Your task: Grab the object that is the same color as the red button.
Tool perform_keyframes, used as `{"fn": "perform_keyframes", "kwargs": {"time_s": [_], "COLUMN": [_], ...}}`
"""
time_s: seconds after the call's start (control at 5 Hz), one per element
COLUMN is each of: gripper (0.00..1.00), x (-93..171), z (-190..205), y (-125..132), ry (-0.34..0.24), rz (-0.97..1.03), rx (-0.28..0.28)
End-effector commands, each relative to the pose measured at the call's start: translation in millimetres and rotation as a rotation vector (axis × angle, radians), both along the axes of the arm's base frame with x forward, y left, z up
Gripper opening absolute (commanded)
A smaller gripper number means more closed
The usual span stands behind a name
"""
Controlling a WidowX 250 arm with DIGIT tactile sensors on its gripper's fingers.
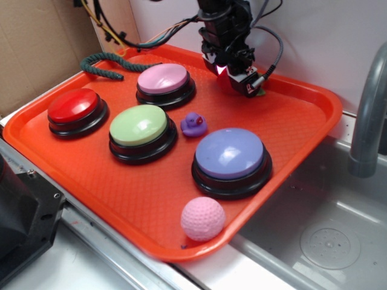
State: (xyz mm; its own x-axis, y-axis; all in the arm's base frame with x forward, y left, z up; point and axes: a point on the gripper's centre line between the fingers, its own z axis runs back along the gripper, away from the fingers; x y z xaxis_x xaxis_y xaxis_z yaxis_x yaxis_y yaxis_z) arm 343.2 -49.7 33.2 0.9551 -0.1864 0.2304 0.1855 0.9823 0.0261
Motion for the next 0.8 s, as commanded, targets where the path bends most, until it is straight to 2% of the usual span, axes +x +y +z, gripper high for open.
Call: {"fn": "perform_keyframes", "kwargs": {"time_s": [0.0, 0.2, 0.4, 0.6], "gripper": [0.00, 0.00, 0.00, 0.00], "x": [-32, -71, -97, -122], "z": [63, 110, 161, 189], "y": [-5, -16, -13, 4], "ry": [-0.096, -0.223, -0.174, -0.060], "rz": [-0.035, -0.002, 0.052, 0.182], "rx": [0.080, 0.162, 0.109, 0.135]}}
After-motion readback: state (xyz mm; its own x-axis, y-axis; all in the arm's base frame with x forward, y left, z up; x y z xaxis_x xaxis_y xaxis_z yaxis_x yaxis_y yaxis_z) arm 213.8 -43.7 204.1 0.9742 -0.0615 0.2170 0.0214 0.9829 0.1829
